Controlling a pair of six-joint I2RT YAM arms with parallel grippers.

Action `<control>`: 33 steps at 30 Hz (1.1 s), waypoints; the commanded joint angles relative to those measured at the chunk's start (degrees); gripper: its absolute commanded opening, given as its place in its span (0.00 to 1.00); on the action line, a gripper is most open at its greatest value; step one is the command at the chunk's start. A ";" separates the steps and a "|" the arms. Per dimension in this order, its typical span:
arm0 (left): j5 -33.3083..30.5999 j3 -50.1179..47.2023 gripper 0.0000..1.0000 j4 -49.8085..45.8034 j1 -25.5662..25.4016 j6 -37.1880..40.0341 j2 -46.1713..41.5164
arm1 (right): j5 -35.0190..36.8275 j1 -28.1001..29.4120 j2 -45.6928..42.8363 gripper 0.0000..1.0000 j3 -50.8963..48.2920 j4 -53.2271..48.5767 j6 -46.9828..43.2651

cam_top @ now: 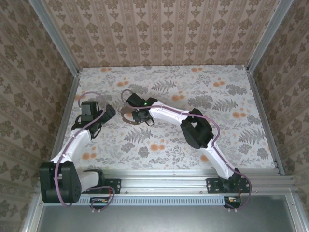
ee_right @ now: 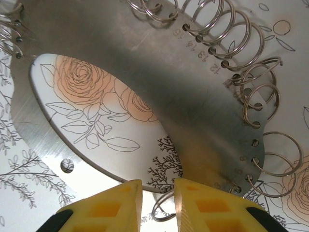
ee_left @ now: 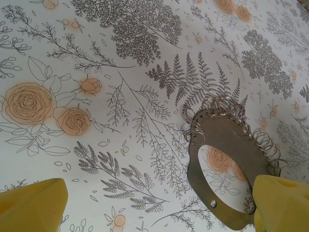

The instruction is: Put the keys on the keyring

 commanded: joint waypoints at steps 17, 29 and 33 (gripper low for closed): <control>1.10 -1.32 1.00 1.64 0.54 1.04 0.40 | 9.54 3.07 0.89 0.33 1.23 -4.32 -3.54; 1.45 -1.23 1.00 1.50 0.55 1.13 -0.45 | 11.28 2.71 0.28 0.28 0.11 -4.42 -4.26; 1.71 -1.33 1.00 1.63 0.54 1.13 -0.45 | 11.53 2.39 -0.69 0.25 -1.39 -3.40 -4.23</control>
